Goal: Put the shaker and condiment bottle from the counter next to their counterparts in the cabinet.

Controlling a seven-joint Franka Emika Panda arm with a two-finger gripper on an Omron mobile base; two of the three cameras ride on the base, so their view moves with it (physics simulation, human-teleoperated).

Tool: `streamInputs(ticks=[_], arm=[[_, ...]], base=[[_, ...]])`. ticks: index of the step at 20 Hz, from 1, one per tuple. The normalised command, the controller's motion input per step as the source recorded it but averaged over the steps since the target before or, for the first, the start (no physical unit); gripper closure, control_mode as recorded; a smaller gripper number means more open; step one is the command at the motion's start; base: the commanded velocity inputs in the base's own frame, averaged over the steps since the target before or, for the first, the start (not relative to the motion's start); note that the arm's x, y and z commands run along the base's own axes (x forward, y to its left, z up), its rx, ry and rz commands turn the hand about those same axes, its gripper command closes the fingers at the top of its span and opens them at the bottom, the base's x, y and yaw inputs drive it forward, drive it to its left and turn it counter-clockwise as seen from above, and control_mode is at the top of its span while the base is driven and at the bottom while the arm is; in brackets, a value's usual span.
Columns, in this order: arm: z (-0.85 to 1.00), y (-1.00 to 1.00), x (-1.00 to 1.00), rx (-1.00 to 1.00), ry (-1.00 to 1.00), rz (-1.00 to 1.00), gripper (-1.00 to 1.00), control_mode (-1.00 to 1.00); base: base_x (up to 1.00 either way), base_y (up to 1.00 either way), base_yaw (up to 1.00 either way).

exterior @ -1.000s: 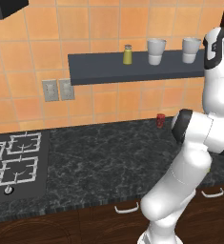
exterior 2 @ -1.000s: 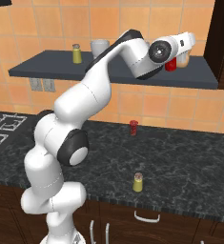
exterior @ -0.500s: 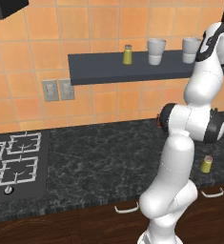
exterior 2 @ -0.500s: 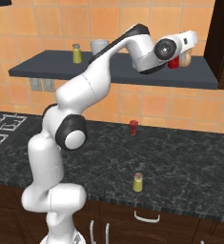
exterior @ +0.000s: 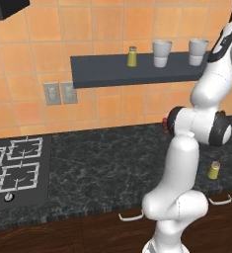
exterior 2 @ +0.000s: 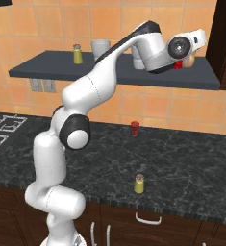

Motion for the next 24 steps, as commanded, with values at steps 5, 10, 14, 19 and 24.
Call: streamInputs(ticks=[5,10,14,19,24], arm=[[0.0,0.05,-0.66,0.0,-0.08,0.04,-1.0,-1.0],[-0.11,0.4,-0.98,0.0,-0.08,0.05,-1.0,-1.0],[-0.42,0.71,-1.0,0.0,-0.05,0.0,-1.0,-1.0],[-0.31,0.78,-0.62,0.0,-0.06,-0.28,-1.0,-1.0],[-0.13,0.35,-0.31,0.0,0.02,-0.01,-1.0,-1.0]], base=[[0.0,0.0,0.0],[0.0,0.0,0.0],[0.0,0.0,0.0],[0.0,0.0,0.0],[0.0,0.0,0.0]])
